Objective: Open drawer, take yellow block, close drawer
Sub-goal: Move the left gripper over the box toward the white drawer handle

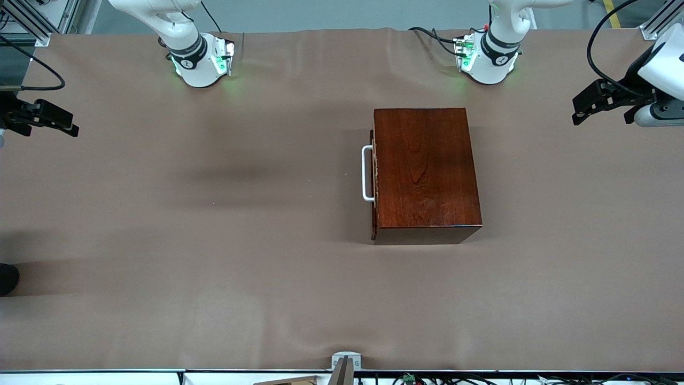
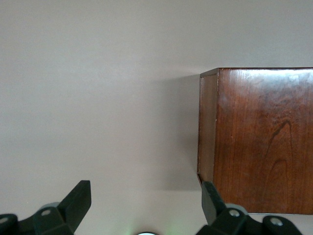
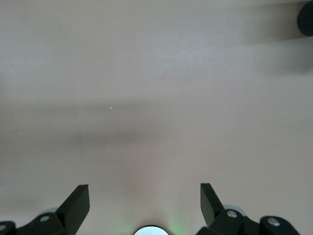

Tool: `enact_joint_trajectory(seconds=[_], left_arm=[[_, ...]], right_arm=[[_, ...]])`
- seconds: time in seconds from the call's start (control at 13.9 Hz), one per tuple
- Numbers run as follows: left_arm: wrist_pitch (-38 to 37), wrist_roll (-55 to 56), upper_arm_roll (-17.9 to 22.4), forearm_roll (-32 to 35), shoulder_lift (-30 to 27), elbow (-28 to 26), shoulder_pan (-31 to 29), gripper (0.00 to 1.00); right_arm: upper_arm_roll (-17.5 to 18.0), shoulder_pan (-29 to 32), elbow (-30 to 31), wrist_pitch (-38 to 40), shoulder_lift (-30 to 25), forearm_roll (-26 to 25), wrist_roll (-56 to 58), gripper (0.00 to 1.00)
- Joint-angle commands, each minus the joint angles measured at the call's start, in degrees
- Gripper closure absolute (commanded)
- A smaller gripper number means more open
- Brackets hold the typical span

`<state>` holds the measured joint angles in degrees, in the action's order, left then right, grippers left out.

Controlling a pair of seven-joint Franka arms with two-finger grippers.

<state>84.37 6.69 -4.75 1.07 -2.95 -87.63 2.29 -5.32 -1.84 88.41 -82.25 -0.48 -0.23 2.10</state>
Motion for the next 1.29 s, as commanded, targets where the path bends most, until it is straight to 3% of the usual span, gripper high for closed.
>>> enact_joint_trajectory(seconds=[0.0,0.5,0.86,1.22], left_arm=[[-0.97,-0.37,-0.35,-0.1,0.57,1.41,-0.27,0.0],[-0.88,0.07,-0.96,-0.71,1.89,1.5,0.52,0.0],[0.17,11.04,-10.18,-0.28,8.02,3.33,2.54,0.0],[1.14,24.66,-11.69,4.46,17.78,9.31,13.59,0.0]], right_arm=[[0.48,0.61,-0.95,0.52,0.39,0.06,-0.08,0.0],[0.39,0.96,-0.87,0.6,0.3,0.06,-0.08,0.0],[0.39,0.88,-0.87,0.6,0.39,0.06,-0.08,0.0],[0.39,0.88,-0.87,0.69,0.3,0.06,-0.08,0.0]])
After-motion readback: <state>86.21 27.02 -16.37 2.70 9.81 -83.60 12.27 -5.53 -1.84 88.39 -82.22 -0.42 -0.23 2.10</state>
